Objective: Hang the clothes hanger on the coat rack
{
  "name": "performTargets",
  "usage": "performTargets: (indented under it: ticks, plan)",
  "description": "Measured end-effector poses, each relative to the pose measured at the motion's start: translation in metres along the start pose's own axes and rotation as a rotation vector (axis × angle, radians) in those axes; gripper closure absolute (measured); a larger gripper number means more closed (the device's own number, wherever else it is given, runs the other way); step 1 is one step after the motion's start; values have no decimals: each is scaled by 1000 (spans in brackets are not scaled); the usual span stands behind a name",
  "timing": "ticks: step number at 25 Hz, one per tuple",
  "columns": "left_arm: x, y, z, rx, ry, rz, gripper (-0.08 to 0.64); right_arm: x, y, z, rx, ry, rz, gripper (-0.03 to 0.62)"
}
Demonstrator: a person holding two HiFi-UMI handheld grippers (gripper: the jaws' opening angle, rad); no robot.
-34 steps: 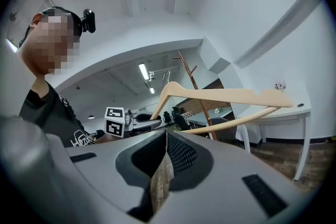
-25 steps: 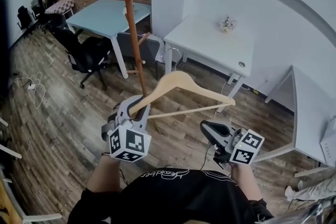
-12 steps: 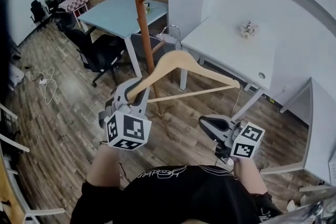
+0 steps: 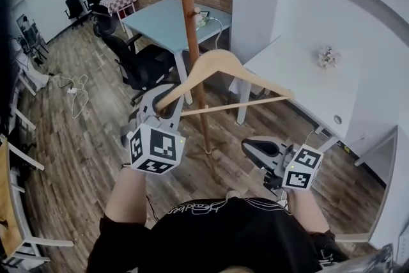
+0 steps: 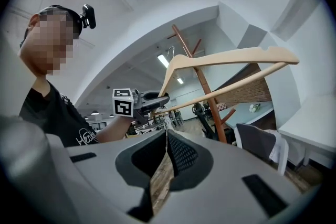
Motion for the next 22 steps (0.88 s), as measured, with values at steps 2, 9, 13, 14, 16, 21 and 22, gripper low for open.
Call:
performTargets:
  ticks: [2,9,13,14,16,21,22]
  plan:
    - [10,-10,2,-2,-17,-21,486,7,12,-9,-7,-17,-28,552]
    - [46,-30,12,13,-94,-73,488,26,54,-36,-24,-56,-101,552]
    - [63,-33,22,8,-135,-79,486,34,72,-44,-22,-69,-137,552]
    - [66,-34,25,5,-146,-80,488,37,75,-45,-22,-74,-144,552]
    - [72,-35,33,0,-170,-83,486,41,81,-46,-21,-86,-155,552]
    - [84,-33,50,-17,-209,-76,486,47,95,-47,-5,-100,-164,551]
    - [86,-32,54,-23,-215,-75,486,48,97,-47,-2,-101,-166,552]
Point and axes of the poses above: the fingertips, and each gripper's own axes: x forward along the fingers, y to its right, z out of its underside, the point moved 2 cm from there along -x, backward along the fingers, and after that the axes turned 13 degrees about x, right-handed, at the moved point
